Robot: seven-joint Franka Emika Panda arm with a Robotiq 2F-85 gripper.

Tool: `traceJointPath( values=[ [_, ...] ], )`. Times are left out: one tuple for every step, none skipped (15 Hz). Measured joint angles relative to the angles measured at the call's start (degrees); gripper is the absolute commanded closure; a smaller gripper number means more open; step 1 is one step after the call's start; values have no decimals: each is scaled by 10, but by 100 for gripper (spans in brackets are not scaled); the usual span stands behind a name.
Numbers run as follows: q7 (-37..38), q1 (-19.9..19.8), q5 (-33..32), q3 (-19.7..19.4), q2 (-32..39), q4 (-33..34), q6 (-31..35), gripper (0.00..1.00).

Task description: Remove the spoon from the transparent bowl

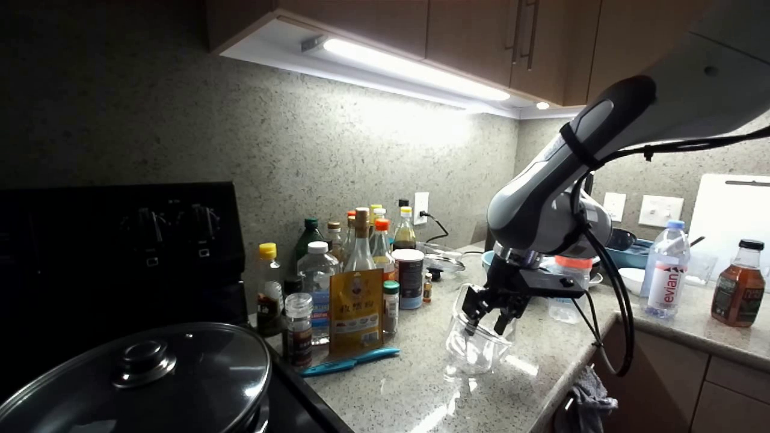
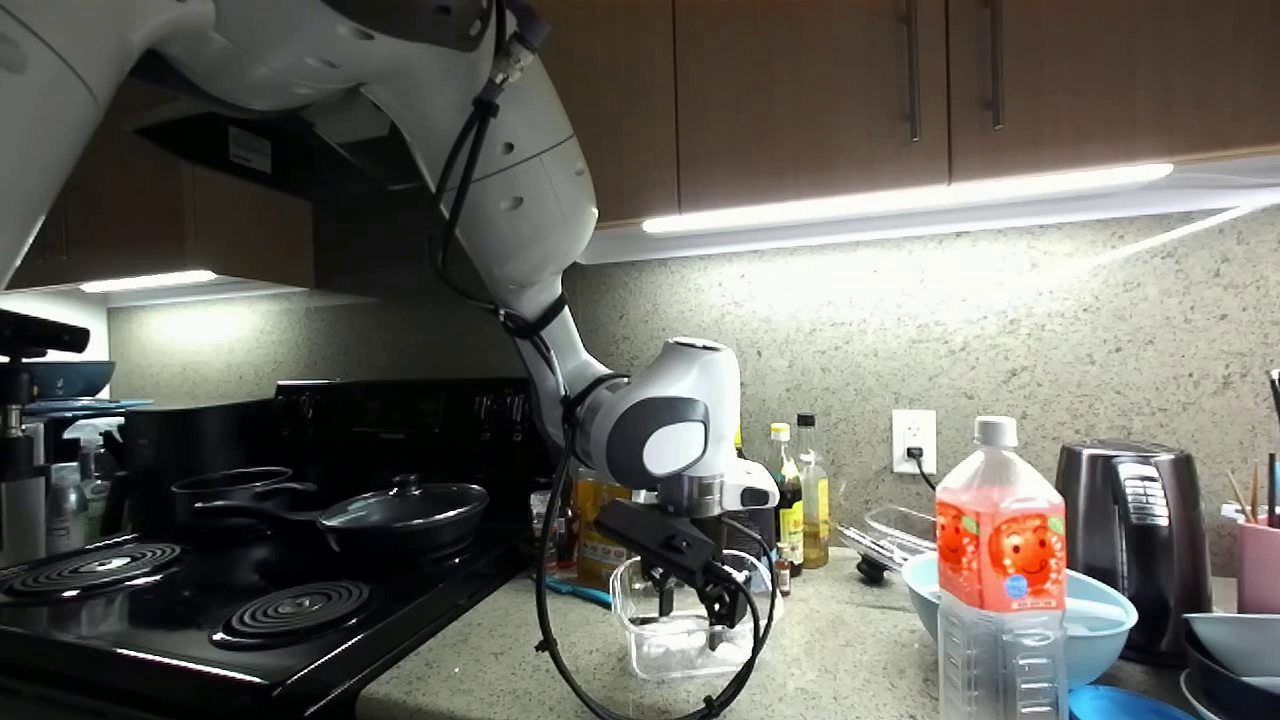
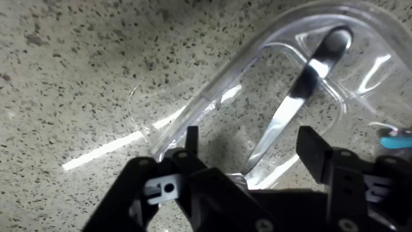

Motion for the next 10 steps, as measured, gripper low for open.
traceJointPath(
  values=[
    [0,0,0,-1,1,1,0,61],
    [0,0,0,-1,3,3,0,66],
    [0,0,0,-2,4,4,0,73],
    [0,0,0,-3,5,6,0,79],
    [0,0,0,-4,6,8,0,87],
    [0,0,0,-5,7,9,0,93],
    [0,0,0,-6,8,11,0,98],
    [0,0,0,-7,8,12,0,100],
    [0,0,0,-7,8,13,0,100],
    [0,0,0,-7,9,14,0,100]
  ],
)
